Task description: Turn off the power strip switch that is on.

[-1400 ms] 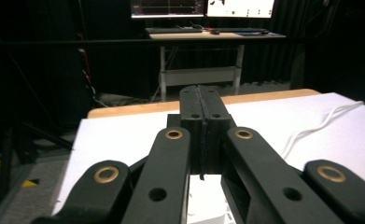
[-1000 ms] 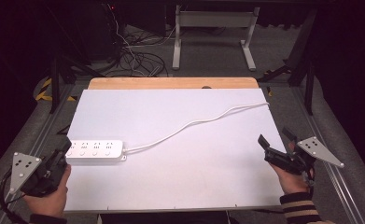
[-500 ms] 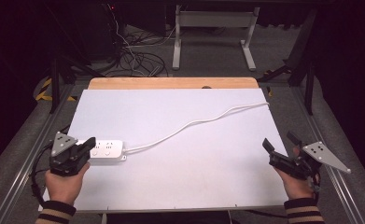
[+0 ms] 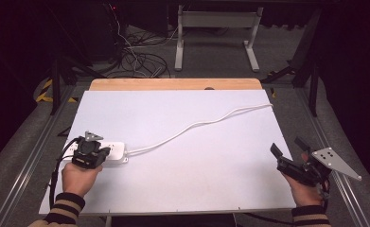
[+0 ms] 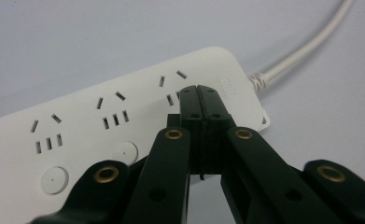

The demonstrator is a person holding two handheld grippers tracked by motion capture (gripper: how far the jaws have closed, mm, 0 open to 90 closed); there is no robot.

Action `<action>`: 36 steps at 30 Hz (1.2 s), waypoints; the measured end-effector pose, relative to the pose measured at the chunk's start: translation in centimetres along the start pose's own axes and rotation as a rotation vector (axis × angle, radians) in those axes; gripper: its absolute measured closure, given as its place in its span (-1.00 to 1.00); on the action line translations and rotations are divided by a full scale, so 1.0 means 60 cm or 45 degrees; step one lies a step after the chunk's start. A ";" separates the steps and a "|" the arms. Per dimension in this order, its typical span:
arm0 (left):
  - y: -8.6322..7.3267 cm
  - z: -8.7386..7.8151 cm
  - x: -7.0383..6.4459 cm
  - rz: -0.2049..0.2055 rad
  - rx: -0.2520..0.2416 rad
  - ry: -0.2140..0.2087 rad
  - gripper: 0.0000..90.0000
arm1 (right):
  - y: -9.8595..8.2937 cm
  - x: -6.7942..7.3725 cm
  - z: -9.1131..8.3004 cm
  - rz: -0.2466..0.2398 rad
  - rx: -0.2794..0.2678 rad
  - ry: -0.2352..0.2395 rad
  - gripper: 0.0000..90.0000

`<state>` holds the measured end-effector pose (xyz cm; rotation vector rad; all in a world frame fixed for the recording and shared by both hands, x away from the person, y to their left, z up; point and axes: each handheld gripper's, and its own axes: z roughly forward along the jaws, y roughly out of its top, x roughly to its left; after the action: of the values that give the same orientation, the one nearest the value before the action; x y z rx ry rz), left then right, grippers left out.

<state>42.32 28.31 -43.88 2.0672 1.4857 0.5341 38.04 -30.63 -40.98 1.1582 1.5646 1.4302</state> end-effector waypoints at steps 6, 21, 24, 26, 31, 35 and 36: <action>-0.006 0.011 -0.002 0.030 0.017 -0.006 1.00 | 0.000 0.002 0.003 -0.002 0.005 0.006 -0.73; -0.016 0.020 -0.007 0.035 -0.025 0.061 1.00 | 0.002 0.005 0.004 -0.005 0.001 0.013 -0.72; -0.015 0.017 -0.003 0.018 -0.011 0.006 1.00 | 0.002 0.007 0.007 -0.009 0.009 0.015 -0.72; -0.017 0.019 -0.010 0.028 -0.021 0.015 1.00 | 0.003 0.008 0.008 -0.010 0.009 0.017 -0.72; -0.014 0.021 -0.017 0.036 -0.015 0.044 1.00 | 0.003 0.009 0.008 -0.018 0.003 0.024 -0.72; -0.013 0.020 -0.016 0.027 -0.007 0.048 1.00 | 0.004 0.007 0.006 -0.011 0.000 0.020 -0.72; -0.013 0.020 -0.016 0.032 -0.010 0.047 1.00 | 0.004 0.007 0.006 -0.006 0.000 0.019 -0.72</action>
<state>42.15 27.37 -45.34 2.0831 1.4773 0.5900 38.26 -30.10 -40.79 1.1459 1.5765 1.4385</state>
